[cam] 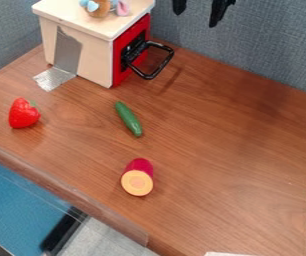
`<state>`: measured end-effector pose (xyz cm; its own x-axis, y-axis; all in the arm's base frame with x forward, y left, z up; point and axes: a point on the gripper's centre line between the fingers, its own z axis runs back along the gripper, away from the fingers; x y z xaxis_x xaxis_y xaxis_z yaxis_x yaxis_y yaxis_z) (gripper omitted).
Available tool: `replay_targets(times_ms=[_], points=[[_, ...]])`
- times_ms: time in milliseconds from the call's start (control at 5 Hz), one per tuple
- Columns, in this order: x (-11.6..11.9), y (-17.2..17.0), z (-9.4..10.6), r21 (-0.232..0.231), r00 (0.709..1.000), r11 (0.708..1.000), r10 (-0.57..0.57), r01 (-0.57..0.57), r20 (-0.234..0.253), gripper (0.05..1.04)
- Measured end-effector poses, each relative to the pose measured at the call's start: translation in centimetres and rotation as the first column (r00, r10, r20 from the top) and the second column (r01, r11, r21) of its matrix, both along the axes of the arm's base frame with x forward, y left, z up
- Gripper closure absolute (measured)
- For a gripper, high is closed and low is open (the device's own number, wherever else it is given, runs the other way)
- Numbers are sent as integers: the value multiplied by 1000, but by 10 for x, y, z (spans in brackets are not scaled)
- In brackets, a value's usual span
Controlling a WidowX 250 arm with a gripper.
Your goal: Move the toy from the top of the drawer to the right side of the table
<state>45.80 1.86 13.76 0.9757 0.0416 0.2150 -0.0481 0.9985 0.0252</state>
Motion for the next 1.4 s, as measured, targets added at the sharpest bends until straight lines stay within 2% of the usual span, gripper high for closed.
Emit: replay_targets(times_ms=[200, 400, 600, 800, 1000, 1200, 1400], points=[[-1, -2, -19, -7, 999, 1000, -4, 4, -44, 83], [-5, 15, -20, -31, 998, 999, 13, -15, -65, 83], [-9, 53, -18, -30, 995, 996, 79, -82, -68, 83], [-11, 62, -5, -56, 997, 997, 48, -51, -54, 83], [-14, 87, 13, -64, 997, 995, 74, -74, -11, 83], [-19, 100, 28, -108, 997, 992, 75, -71, 33, 83], [-22, 110, 33, -104, 997, 993, 67, -62, 46, 83]])
